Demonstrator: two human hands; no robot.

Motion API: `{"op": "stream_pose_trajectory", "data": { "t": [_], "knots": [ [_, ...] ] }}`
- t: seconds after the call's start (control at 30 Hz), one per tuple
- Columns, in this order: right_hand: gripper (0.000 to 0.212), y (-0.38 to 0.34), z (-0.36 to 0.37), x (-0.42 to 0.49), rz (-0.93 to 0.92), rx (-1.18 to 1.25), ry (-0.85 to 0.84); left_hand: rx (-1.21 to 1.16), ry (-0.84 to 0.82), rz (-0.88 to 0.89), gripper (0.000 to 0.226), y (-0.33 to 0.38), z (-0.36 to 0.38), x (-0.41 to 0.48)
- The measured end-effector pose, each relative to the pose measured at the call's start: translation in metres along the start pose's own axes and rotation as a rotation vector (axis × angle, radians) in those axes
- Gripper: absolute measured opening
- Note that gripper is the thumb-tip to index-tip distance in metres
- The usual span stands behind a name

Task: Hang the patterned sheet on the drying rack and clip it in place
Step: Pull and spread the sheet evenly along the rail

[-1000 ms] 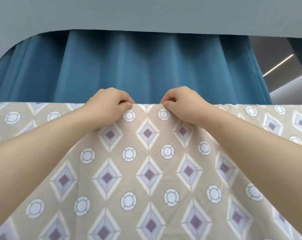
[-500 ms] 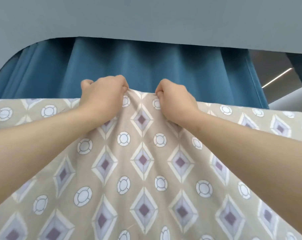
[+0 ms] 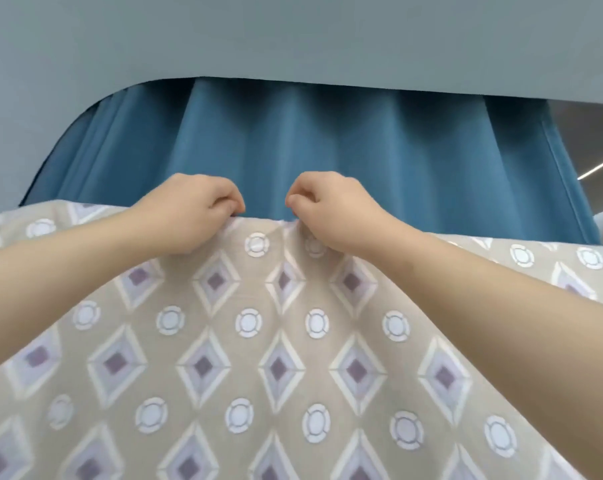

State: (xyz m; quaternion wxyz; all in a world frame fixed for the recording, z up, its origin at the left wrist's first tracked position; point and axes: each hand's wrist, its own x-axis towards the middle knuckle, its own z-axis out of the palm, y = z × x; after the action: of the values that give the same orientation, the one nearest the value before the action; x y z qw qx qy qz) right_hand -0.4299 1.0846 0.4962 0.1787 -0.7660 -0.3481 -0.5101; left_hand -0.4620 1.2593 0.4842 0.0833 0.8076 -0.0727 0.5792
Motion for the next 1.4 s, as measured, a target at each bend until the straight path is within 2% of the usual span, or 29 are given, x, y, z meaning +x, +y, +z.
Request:
{"op": "stream_pose_trajectory", "data": {
  "t": [0.13,0.3,0.5,0.7,0.77,0.9,1.03,1.27,1.4],
  "knots": [
    [0.026,-0.029,0.025,0.01,0.018,-0.038,-0.068,0.067,-0.065,-0.054,0.026,-0.046,-0.01,-0.005],
    [0.032,-0.054,0.054,0.026,0.128,-0.149,-0.101,0.091,-0.15,-0.081,0.028,-0.087,-0.02,-0.008],
    [0.032,-0.069,0.07,0.026,0.178,-0.206,-0.045,0.044,-0.065,0.018,0.026,-0.099,-0.027,-0.001],
    [0.033,-0.068,0.063,0.02,0.226,-0.216,-0.052,-0.037,-0.086,0.029,0.022,-0.093,-0.032,0.001],
    [0.031,-0.068,0.061,0.018,0.224,-0.2,-0.035,0.023,-0.007,0.035,0.021,-0.09,-0.028,-0.003],
    [0.027,-0.074,0.061,0.018,0.207,-0.152,0.034,0.316,0.108,0.096,0.017,-0.087,-0.017,-0.01],
    [0.022,-0.078,0.061,0.018,0.166,-0.201,0.077,0.388,0.175,0.096,0.013,-0.091,-0.019,-0.011],
    [0.019,-0.09,0.056,0.024,0.035,-0.52,0.084,0.506,0.148,0.115,0.014,-0.088,-0.034,-0.013],
    [0.023,-0.104,0.051,0.037,-0.005,-0.534,0.16,0.57,0.178,0.122,0.019,-0.093,-0.057,-0.005]
  ]
}}
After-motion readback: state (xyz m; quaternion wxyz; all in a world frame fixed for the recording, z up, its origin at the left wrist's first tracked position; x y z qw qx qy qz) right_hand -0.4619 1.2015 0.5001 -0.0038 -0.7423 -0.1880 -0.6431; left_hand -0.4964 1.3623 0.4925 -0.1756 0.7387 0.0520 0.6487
